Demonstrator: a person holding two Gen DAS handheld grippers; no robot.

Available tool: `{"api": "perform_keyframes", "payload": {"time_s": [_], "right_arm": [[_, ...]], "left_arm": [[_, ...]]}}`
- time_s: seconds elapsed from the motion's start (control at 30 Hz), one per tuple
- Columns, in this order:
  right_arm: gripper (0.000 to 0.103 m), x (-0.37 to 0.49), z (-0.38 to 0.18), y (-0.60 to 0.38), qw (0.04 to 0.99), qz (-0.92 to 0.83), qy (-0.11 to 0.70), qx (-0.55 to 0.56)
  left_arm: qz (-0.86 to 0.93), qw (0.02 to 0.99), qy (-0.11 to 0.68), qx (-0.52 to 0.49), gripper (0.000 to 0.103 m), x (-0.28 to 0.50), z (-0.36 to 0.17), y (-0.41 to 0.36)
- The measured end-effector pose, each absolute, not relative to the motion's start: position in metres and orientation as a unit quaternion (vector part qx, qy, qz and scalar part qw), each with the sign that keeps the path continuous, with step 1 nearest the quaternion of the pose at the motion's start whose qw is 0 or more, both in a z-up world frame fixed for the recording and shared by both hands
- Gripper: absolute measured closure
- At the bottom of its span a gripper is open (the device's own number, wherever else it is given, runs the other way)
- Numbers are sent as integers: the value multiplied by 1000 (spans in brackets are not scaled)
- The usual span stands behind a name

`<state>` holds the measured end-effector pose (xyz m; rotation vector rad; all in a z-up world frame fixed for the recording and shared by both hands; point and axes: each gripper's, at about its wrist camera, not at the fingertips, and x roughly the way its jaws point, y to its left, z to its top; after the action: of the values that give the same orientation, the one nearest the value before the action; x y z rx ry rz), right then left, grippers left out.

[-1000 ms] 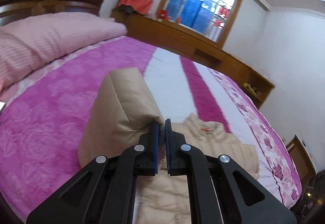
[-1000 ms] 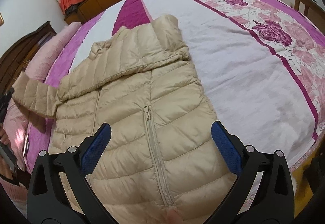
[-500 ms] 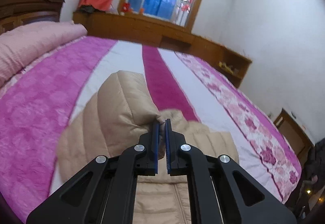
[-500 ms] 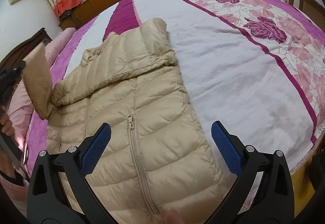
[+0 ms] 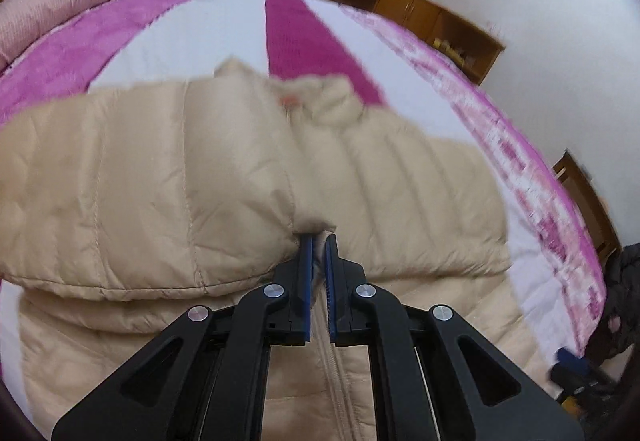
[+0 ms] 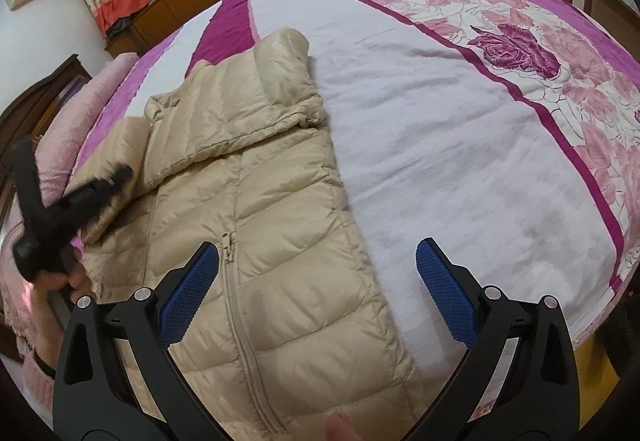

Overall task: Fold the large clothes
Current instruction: 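Carry the held sleeve with the left tool across the jacket body, then open the left tool to lay the sleeve on the jacket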

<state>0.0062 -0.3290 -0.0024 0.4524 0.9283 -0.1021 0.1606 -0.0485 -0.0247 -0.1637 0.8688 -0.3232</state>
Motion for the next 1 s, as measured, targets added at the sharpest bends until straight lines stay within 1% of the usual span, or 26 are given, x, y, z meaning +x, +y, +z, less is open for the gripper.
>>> {"api": "perform_keyframes", "payload": {"time_s": [0.13,0.3,0.33,0.4,0.43,0.47,0.53,0.77,1.0], "right_arm": [[5,8,-5,-331,867,-50,446,219],[5,8,-5,-330,869,-52,446,209],[5,8,-5,-330,868,-52,447,210],[5,9,-5,-330,867,-51,448,213],[5,9,-4,-329,867,-49,448,213],[5,9,-3,-328,868,-46,447,211],[5,9,-1,-325,870,-44,445,206],[5,13,2,-314,871,-32,445,204],[5,21,14,-290,877,-9,442,189]], "left_arm": [[-129,887,441,-49,96,166,-45,-56],[-122,888,442,-39,95,161,-40,-57],[-120,887,445,-37,93,159,-38,-57],[-121,885,449,-27,81,153,-34,-59],[-122,882,455,-17,67,150,-31,-60],[-123,880,458,-12,57,146,-29,-61],[-128,878,461,-5,46,136,-24,-61],[-112,871,479,6,39,106,-12,-41],[-80,878,472,-13,36,90,9,8]]}}
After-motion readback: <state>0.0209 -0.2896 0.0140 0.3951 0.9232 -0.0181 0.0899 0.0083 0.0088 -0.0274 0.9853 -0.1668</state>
